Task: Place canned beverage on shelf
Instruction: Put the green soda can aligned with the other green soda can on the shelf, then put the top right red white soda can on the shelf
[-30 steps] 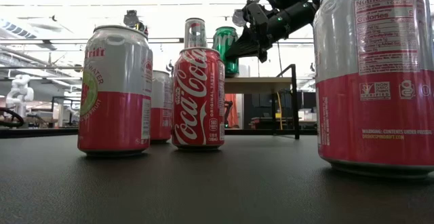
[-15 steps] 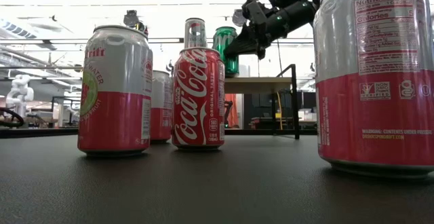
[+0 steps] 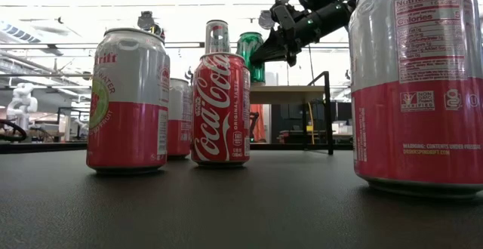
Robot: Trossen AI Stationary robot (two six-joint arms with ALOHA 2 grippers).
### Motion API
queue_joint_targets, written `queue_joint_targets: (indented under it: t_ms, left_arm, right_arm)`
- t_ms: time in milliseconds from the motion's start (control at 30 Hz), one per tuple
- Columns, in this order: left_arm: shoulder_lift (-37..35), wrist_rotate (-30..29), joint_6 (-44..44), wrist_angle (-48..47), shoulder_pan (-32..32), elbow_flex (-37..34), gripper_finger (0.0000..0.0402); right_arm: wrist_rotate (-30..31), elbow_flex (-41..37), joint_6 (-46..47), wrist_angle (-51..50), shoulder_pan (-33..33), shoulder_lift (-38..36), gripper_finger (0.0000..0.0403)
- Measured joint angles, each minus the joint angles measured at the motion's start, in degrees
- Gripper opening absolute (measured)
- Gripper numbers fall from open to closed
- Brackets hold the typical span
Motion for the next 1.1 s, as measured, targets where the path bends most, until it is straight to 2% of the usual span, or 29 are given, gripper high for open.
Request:
queue_joint_targets:
  t_ms: [433,600,700,800,967,1100]
  left_arm:
    - [0.0,0.0,0.02,0.0,0.0,0.0,0.0398]
    - [0.0,-0.02,0.0,0.0,0.0,0.0,0.0398]
    - [0.0,-0.02,-0.03,0.0,0.0,0.0,0.0398]
    - [0.0,-0.02,-1.24,-0.19,0.0,0.0,0.0398]
    - [0.0,0.22,-3.09,-1.19,-0.07,0.0,0.0398]
    - [0.0,1.46,-4.87,-4.33,-0.39,0.0,0.0398]
  right_arm:
    - [-0.26,0.02,0.53,0.1,0.19,0.25,0.0]
    - [-10.04,0.82,5.79,-1.6,0.22,-1.89,0.0]
    - [-14.74,2.26,9.39,-6.13,0.26,-5.05,0.0]
    - [-16.34,3.98,10.78,-12.05,0.76,-9.29,0.0]
    - [-16.13,9.89,10.63,-23.46,2.99,-16.83,0.0]
    - [-11.86,15.56,10.47,-37.17,6.14,-20.35,0.0]
